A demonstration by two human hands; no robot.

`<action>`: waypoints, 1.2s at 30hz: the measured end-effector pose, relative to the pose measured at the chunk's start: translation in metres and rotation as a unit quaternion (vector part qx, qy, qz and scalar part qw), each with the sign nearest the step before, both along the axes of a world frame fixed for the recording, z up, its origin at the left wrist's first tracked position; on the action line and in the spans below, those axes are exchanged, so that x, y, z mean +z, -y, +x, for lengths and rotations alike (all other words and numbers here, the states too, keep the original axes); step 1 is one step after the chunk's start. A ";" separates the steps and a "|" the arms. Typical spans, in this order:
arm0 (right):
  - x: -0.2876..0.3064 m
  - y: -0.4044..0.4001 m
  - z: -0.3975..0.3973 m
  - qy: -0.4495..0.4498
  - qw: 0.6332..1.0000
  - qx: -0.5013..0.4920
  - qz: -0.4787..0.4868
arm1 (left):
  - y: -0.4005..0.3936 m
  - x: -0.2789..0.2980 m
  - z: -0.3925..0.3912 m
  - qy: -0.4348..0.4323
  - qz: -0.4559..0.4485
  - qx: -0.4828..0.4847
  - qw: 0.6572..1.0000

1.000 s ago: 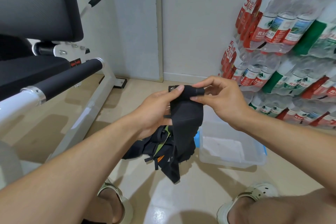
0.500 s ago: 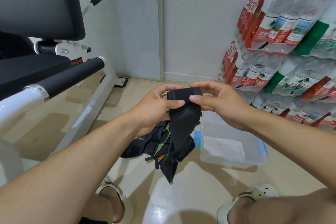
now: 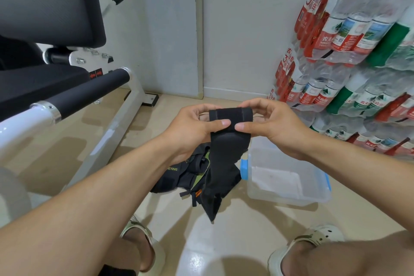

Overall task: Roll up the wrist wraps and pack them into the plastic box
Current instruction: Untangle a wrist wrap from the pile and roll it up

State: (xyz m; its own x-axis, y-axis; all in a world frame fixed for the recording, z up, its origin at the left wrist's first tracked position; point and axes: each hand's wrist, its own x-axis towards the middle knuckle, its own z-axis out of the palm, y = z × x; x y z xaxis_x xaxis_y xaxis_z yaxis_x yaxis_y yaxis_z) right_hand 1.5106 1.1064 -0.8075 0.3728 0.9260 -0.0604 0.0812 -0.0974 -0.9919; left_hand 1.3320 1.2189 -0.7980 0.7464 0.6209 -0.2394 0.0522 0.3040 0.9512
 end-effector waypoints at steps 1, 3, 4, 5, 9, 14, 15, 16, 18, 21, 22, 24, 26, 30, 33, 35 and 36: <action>0.001 0.001 0.001 -0.006 1.000 0.004 -0.001 | 0.000 0.001 0.001 0.000 0.002 0.002 1.000; 0.002 0.002 0.001 -0.022 1.000 0.015 -0.001 | 0.001 0.001 0.002 -0.001 0.005 0.008 1.000; 0.002 0.003 0.001 -0.026 0.999 0.019 -0.001 | 0.001 0.001 0.003 -0.003 0.007 0.009 1.000; 0.002 0.004 0.000 -0.026 0.999 0.021 0.001 | 0.001 0.001 0.003 -0.005 0.009 0.009 1.000; 0.002 0.006 -0.003 -0.003 1.000 0.001 0.019 | 0.003 0.001 0.002 0.000 -0.001 0.008 1.000; 0.007 0.004 -0.006 0.055 0.996 -0.043 0.057 | 0.008 0.001 0.001 -0.029 -0.043 -0.061 0.997; 0.008 0.004 -0.005 0.066 0.995 -0.048 0.062 | 0.008 0.001 0.001 -0.029 -0.047 -0.060 0.997; 0.009 0.003 -0.005 0.069 0.994 -0.048 0.067 | 0.008 0.001 0.002 -0.026 -0.051 -0.056 0.997; 0.010 0.003 -0.006 0.063 0.994 -0.043 0.073 | 0.007 0.002 0.002 -0.021 -0.058 -0.049 0.997; 0.010 0.003 -0.006 0.063 0.995 -0.037 0.070 | 0.005 0.001 0.001 -0.015 -0.064 -0.040 0.997; 0.010 0.003 -0.006 0.066 0.995 -0.035 0.066 | 0.004 0.001 0.001 -0.014 -0.065 -0.035 0.997; 0.010 0.003 -0.006 0.067 0.996 -0.026 0.058 | 0.004 0.000 0.001 -0.016 -0.063 -0.026 0.998; 0.010 0.004 -0.007 0.057 0.997 -0.018 0.053 | 0.004 0.000 0.001 -0.020 -0.057 -0.020 0.998; 0.010 0.005 -0.009 0.011 0.999 -0.013 0.041 | 0.002 0.000 0.000 -0.034 -0.041 -0.019 0.998; 0.009 0.005 -0.009 0.002 0.999 -0.018 0.027 | 0.001 -0.001 -0.001 -0.044 -0.036 -0.026 0.998; 0.009 0.005 -0.009 0.005 1.000 -0.021 0.018 | 0.002 0.001 -0.002 -0.052 -0.029 -0.038 0.998; 0.008 0.004 -0.009 0.004 1.000 -0.022 0.015 | 0.001 0.001 -0.003 -0.058 -0.023 -0.046 0.997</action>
State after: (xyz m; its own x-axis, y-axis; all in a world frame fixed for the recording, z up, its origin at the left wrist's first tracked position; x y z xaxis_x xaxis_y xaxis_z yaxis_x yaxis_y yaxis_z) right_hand 1.5018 1.1024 -0.7996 0.4141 0.9097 -0.0295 0.0861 -0.0714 -0.9937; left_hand 1.3295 1.2177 -0.7973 0.7650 0.5378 -0.3542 0.1907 0.3362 0.9223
